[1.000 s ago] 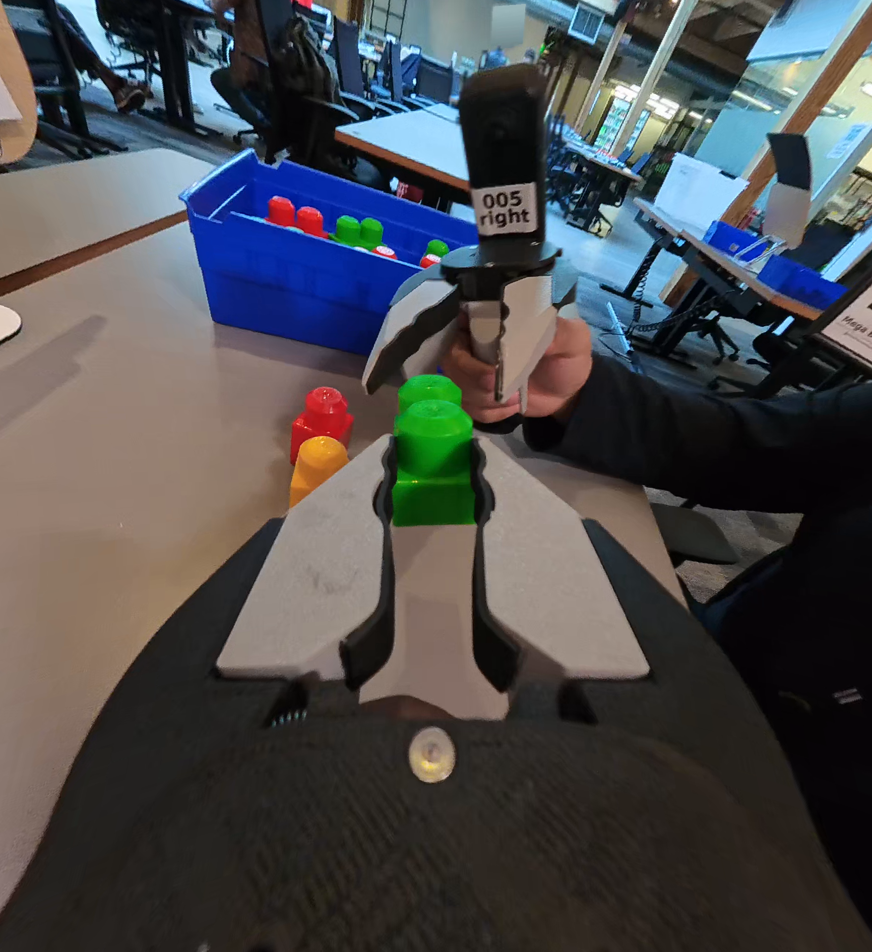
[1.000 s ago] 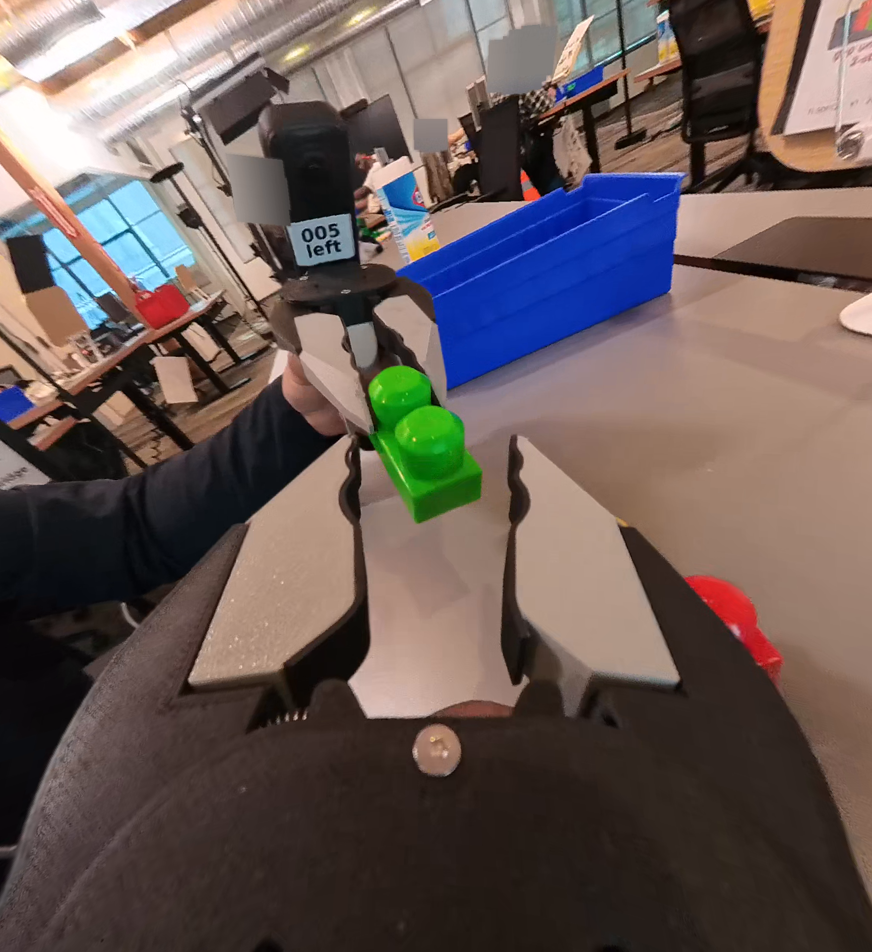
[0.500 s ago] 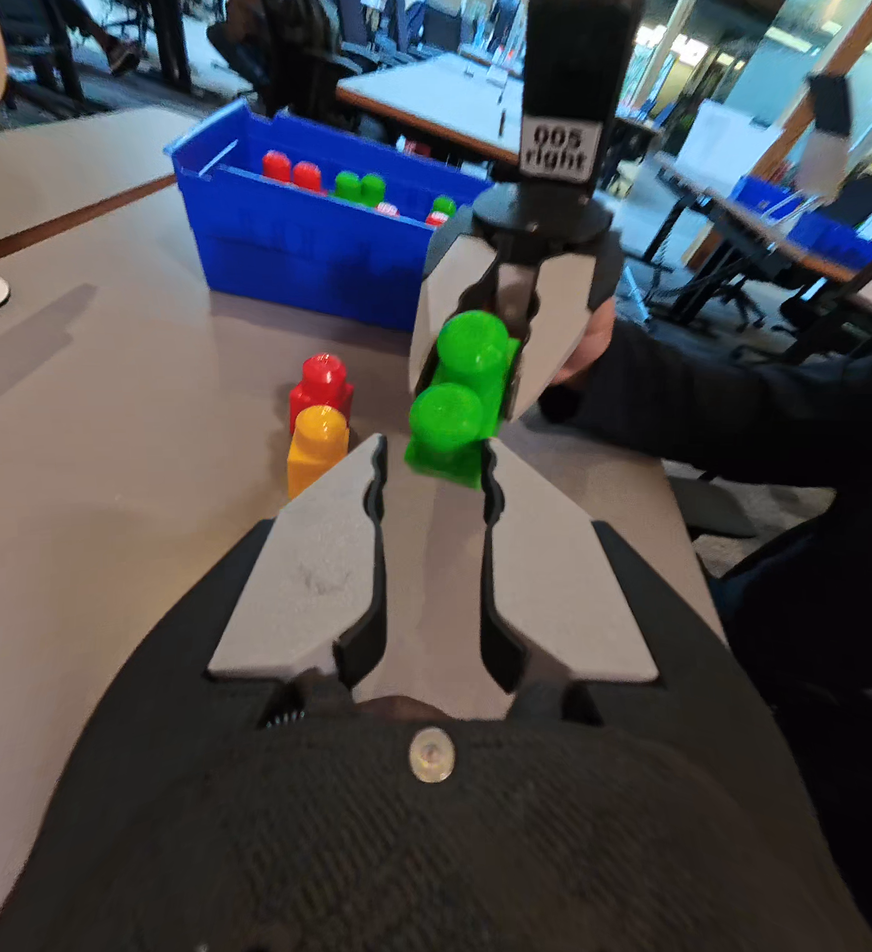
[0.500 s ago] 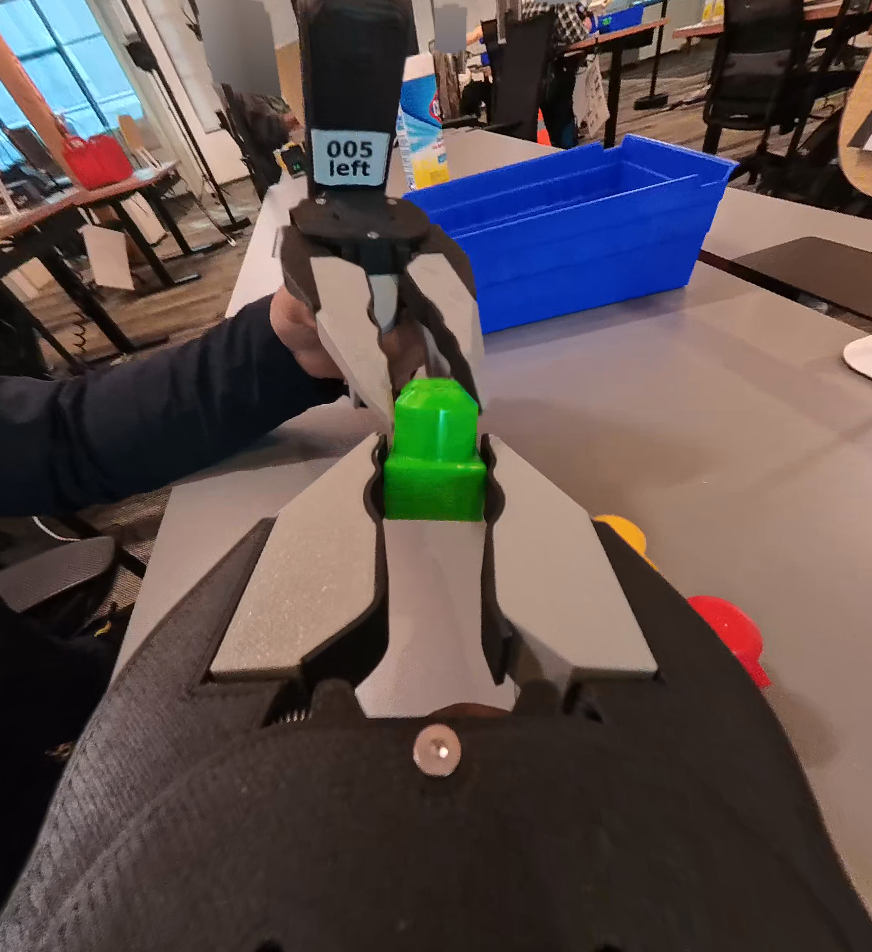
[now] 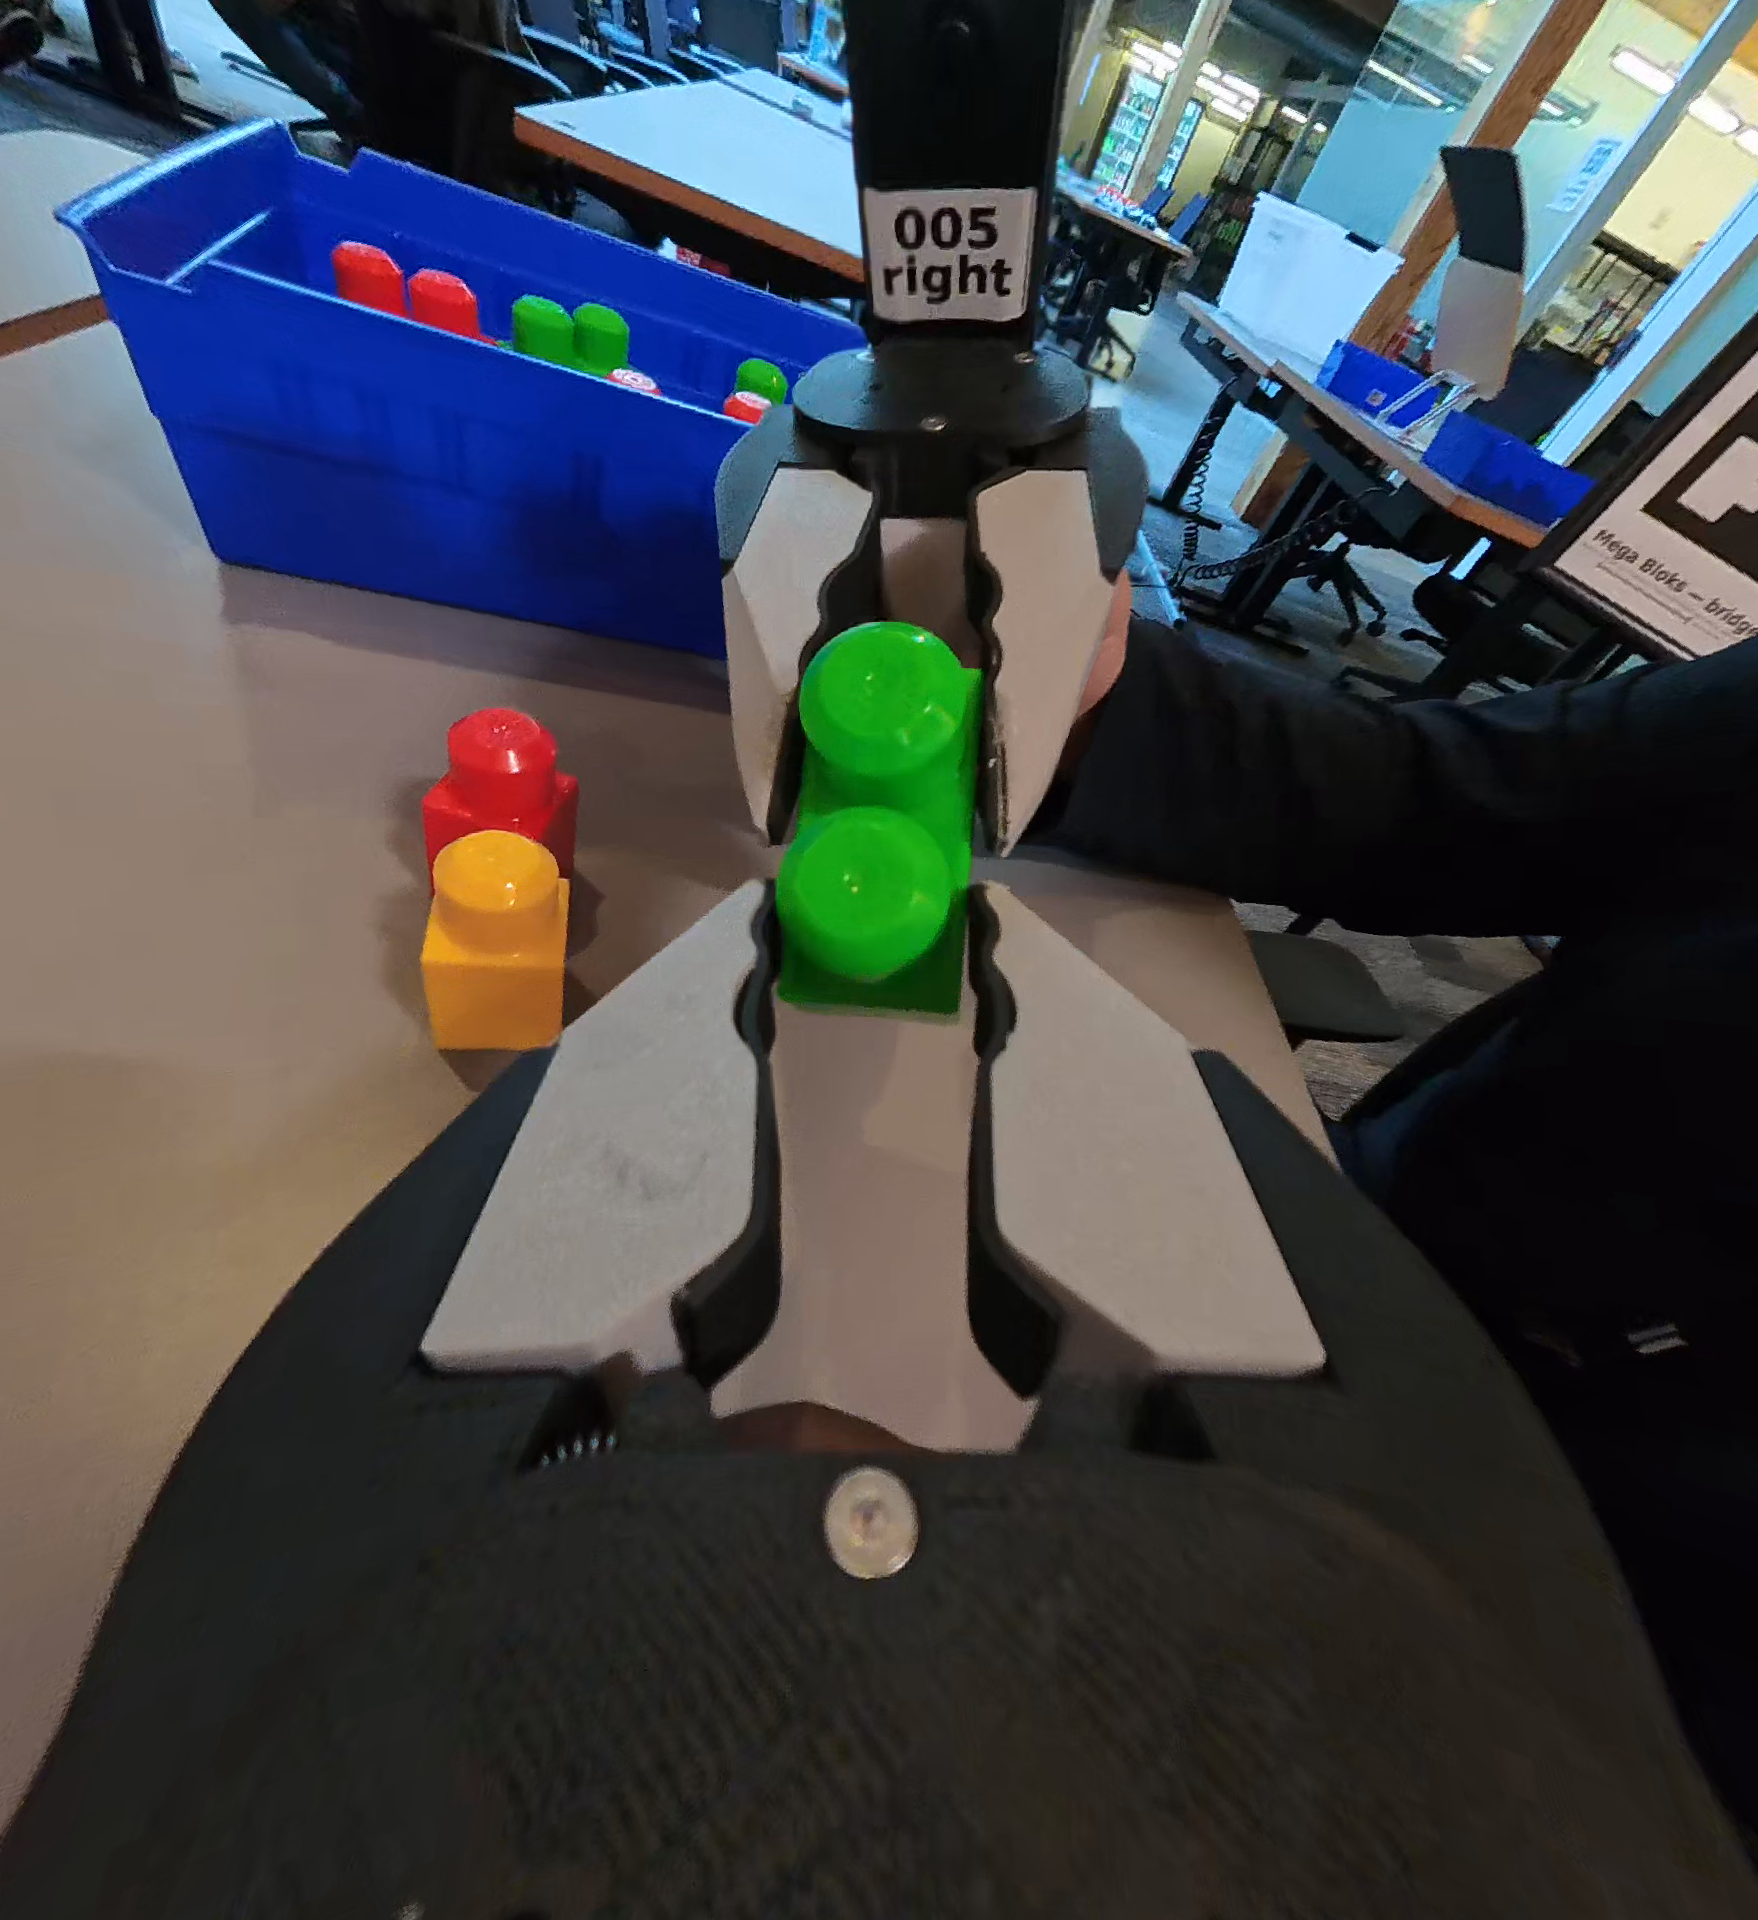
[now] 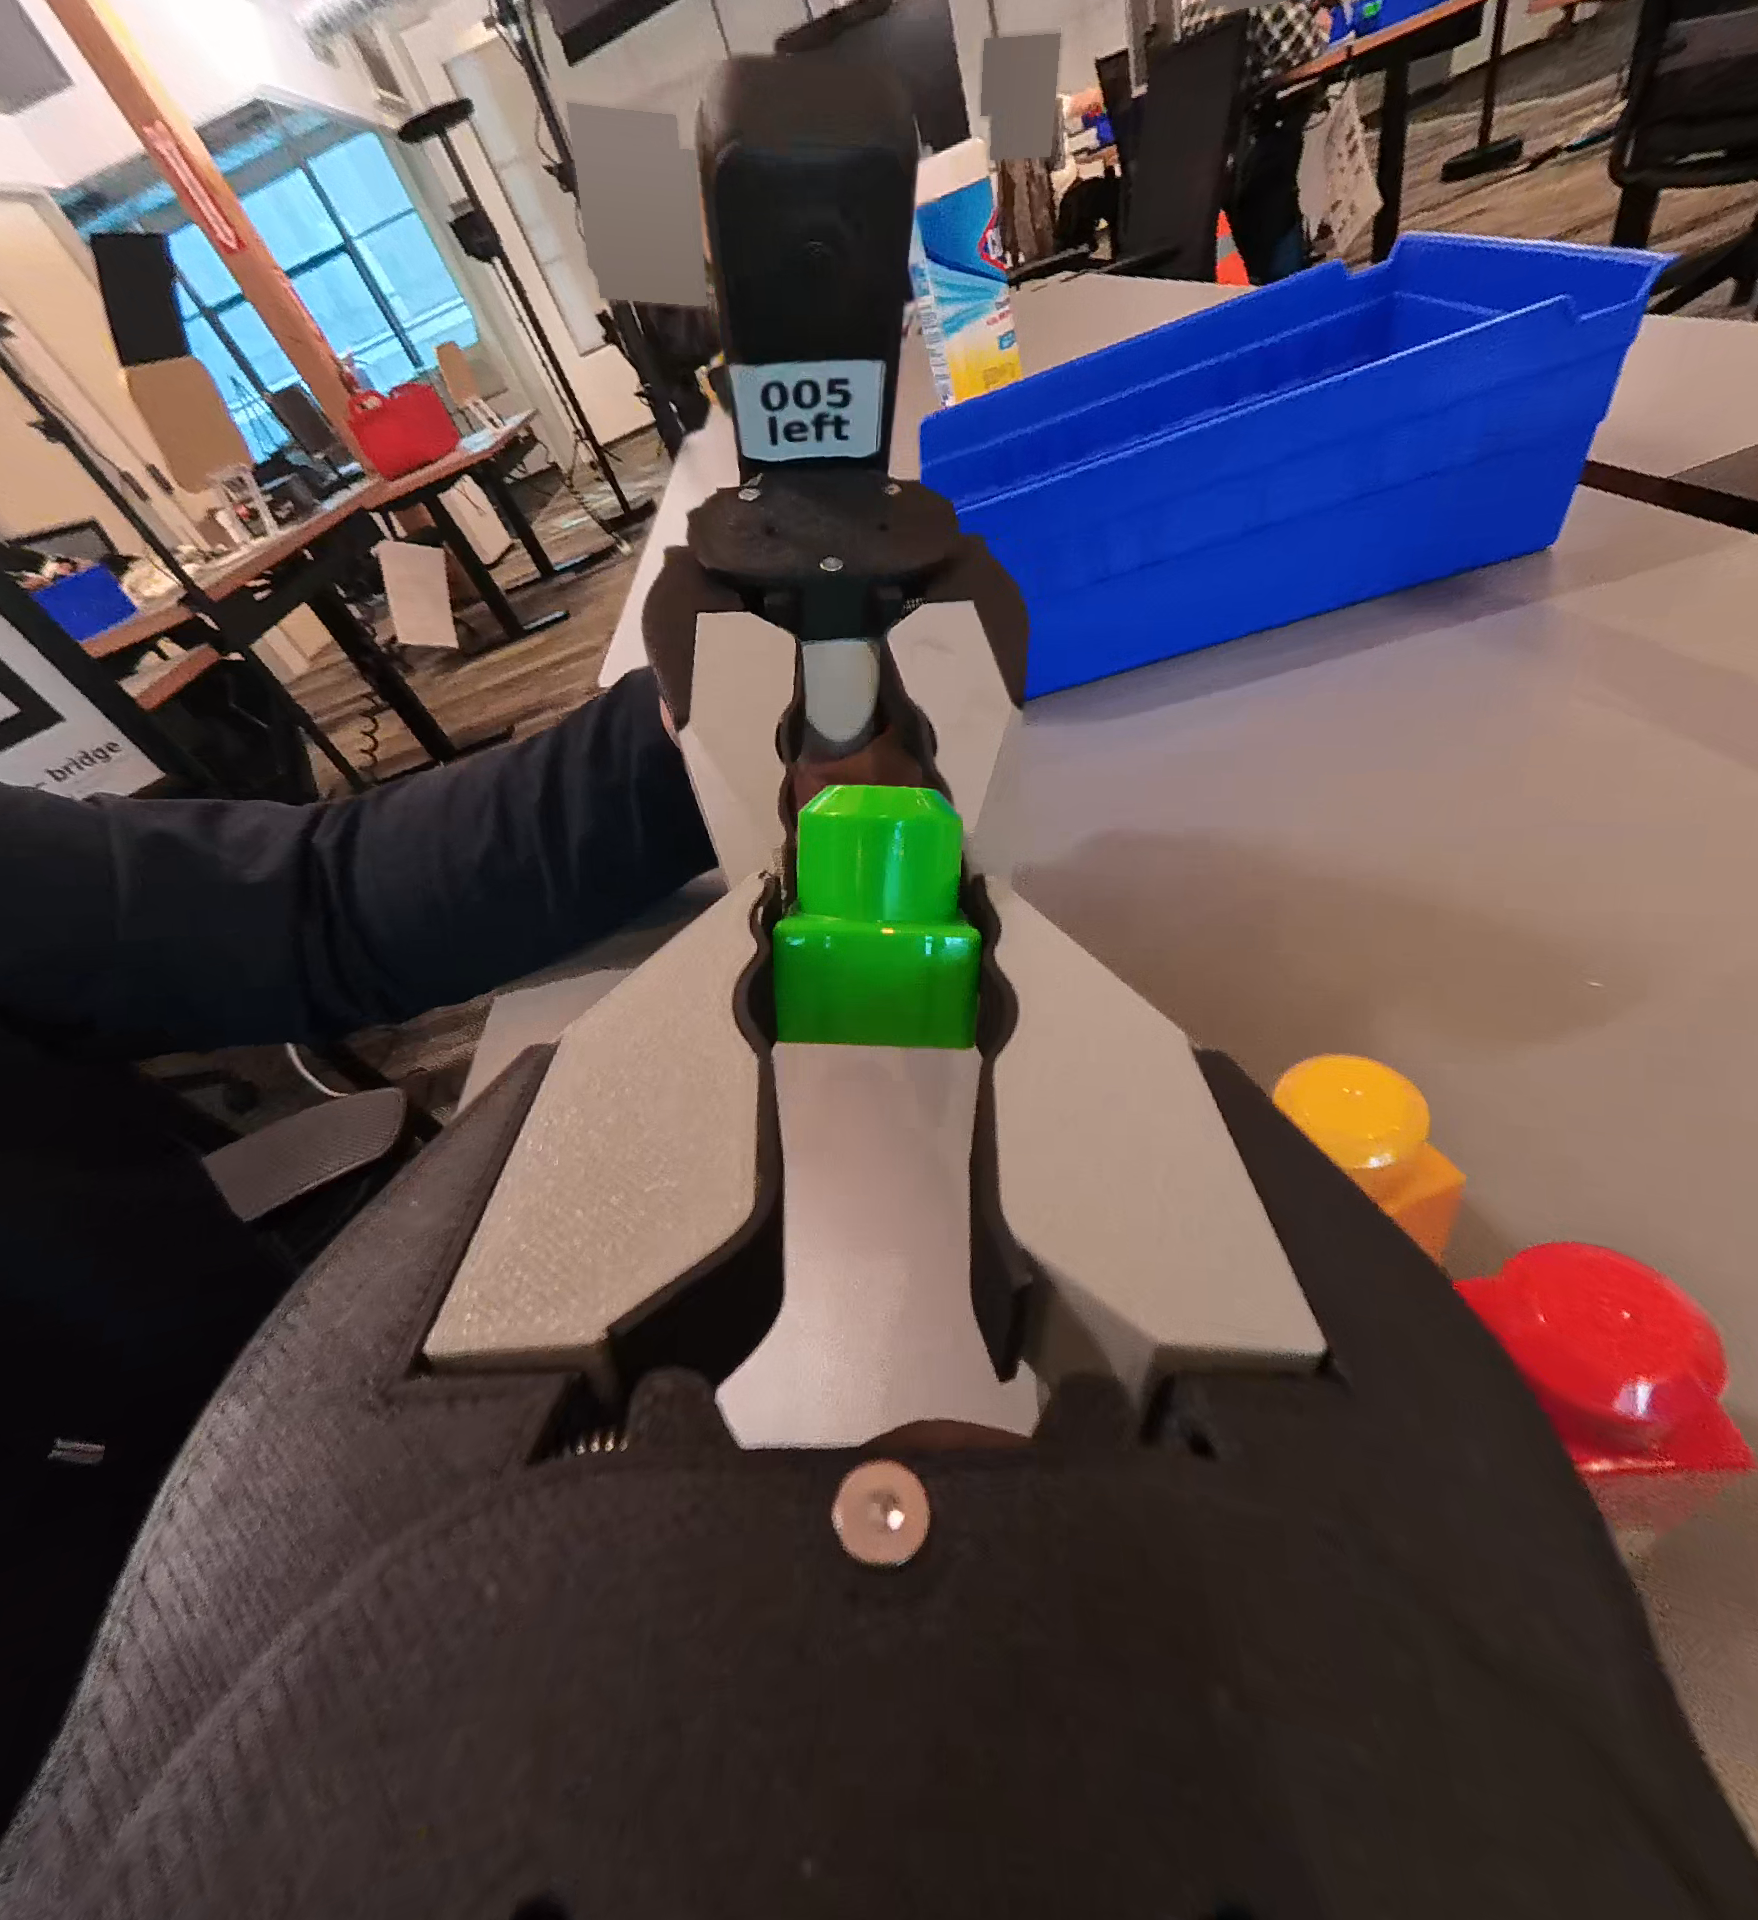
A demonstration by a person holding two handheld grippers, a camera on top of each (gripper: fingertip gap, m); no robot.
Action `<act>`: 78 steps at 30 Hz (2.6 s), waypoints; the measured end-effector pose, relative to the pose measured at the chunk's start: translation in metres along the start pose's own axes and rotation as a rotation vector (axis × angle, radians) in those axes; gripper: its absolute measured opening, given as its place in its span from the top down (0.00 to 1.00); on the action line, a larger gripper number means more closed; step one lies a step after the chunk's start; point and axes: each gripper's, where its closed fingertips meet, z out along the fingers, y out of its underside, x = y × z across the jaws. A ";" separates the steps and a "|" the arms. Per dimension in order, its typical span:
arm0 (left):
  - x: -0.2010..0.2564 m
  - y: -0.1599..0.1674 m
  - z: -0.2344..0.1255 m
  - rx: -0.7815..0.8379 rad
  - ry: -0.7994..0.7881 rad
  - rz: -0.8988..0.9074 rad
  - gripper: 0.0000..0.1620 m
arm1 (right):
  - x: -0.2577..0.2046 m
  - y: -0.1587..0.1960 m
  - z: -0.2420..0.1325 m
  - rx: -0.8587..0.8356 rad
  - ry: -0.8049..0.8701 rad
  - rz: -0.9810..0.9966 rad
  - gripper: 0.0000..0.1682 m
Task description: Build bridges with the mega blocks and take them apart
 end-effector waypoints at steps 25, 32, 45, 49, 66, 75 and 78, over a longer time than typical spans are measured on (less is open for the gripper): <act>-0.072 -0.033 -0.065 0.352 -0.225 -0.287 0.80 | 0.101 0.074 -0.030 -0.412 0.596 0.027 0.76; -0.068 -0.038 -0.061 0.405 -0.169 -0.329 0.80 | 0.104 0.086 -0.006 -0.389 0.570 0.084 0.66; -0.072 -0.011 -0.041 0.196 -0.267 -0.229 0.80 | 0.076 0.087 0.016 -0.508 0.477 -0.152 0.79; -0.062 -0.008 -0.029 0.150 -0.221 -0.198 0.80 | 0.060 0.099 0.015 -0.589 0.386 -0.163 0.79; -0.052 -0.027 -0.041 0.323 -0.056 -0.344 0.80 | 0.072 0.098 0.004 -0.588 0.440 -0.160 0.78; -0.044 -0.029 -0.036 0.317 -0.020 -0.331 0.80 | 0.044 0.006 -0.002 -0.047 0.312 -0.055 0.77; -0.041 -0.025 -0.029 0.283 -0.021 -0.303 0.80 | 0.041 -0.009 -0.008 0.071 0.245 0.051 0.72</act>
